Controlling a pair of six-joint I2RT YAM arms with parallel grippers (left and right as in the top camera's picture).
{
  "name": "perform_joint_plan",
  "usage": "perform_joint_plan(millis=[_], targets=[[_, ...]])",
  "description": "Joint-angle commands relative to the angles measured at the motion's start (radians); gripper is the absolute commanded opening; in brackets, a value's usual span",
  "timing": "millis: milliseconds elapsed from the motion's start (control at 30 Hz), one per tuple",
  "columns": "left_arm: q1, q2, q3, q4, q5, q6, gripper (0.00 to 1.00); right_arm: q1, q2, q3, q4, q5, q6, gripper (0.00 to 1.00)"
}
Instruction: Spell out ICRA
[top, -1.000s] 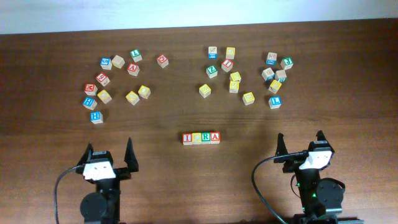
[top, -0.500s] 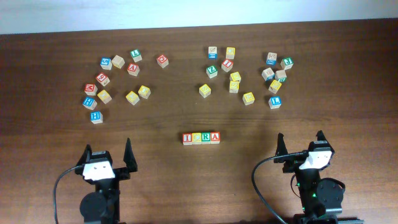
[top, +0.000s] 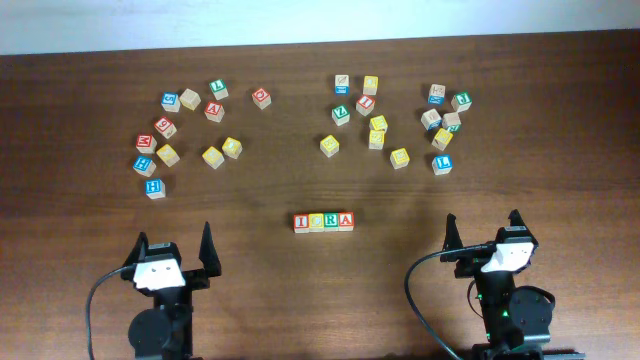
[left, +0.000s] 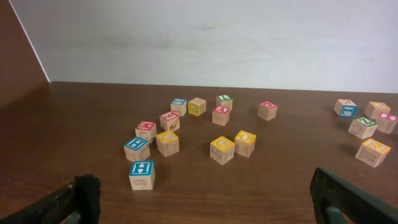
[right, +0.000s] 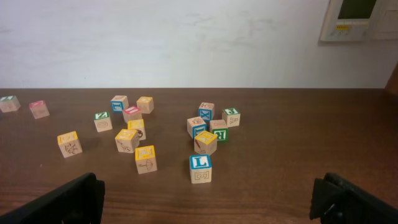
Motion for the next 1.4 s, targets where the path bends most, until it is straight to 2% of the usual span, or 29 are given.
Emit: perform_joint_plan(millis=[0, 1367], targets=[[0.002, -0.007, -0.002, -0.006, 0.007, 0.02, 0.99, -0.006, -0.008, -0.005, -0.007, 0.012, 0.004, 0.98], [0.002, -0.001, -0.002, -0.006, 0.007, 0.02, 0.99, -0.006, -0.008, -0.005, -0.006, 0.009, -0.026, 0.98]])
